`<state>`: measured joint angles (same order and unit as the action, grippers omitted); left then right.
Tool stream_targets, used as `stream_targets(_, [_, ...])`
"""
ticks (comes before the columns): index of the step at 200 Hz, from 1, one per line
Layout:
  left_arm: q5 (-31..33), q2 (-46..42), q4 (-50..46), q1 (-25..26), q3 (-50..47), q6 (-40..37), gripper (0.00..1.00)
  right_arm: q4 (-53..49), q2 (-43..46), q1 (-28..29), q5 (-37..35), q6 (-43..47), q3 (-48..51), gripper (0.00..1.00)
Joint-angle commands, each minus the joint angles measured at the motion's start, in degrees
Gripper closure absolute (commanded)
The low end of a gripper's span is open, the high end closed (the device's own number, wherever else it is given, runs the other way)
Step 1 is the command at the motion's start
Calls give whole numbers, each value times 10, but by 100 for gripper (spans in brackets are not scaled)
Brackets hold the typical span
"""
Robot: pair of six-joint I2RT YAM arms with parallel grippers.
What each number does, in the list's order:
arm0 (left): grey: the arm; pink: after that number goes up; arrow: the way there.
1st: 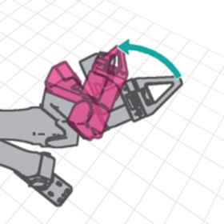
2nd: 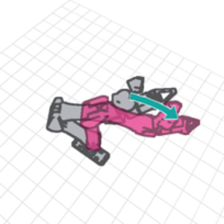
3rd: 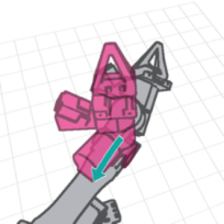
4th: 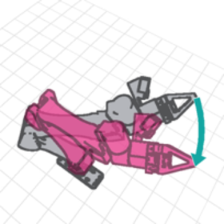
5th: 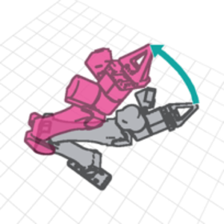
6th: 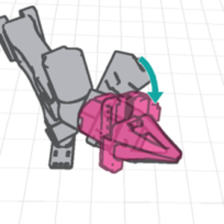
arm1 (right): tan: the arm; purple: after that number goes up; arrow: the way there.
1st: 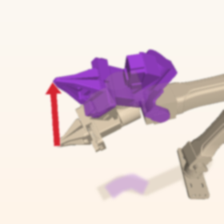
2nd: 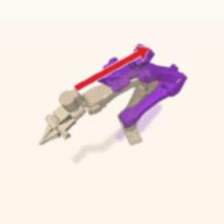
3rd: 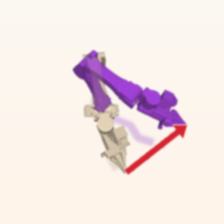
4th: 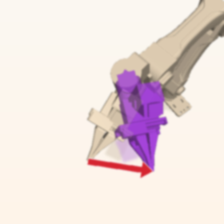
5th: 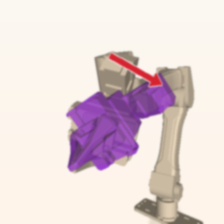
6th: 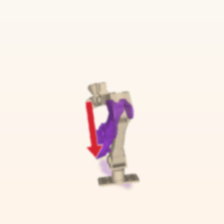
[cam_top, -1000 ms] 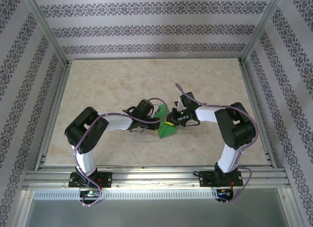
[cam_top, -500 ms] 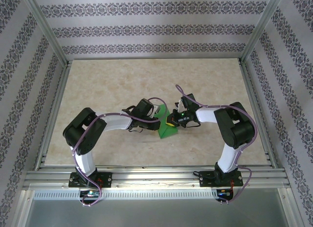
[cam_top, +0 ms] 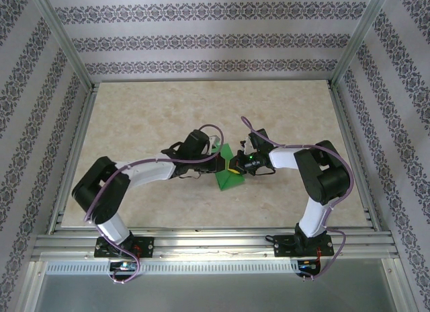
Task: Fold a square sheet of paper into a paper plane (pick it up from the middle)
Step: Fold the triangle a second time at the center of the table.
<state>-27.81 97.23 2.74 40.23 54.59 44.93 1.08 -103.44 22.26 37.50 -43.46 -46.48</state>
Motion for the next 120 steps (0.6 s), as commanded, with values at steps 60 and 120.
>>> stream_targets(60, [-44, 87, 34, 20, 24, 78, 100, -54, -11, -1, -50, 4, 24, 100])
stream_targets(120, [-36, 104, 28, 21, 4, 75, 100, -54, -13, -1, -53, 5, 27, 100])
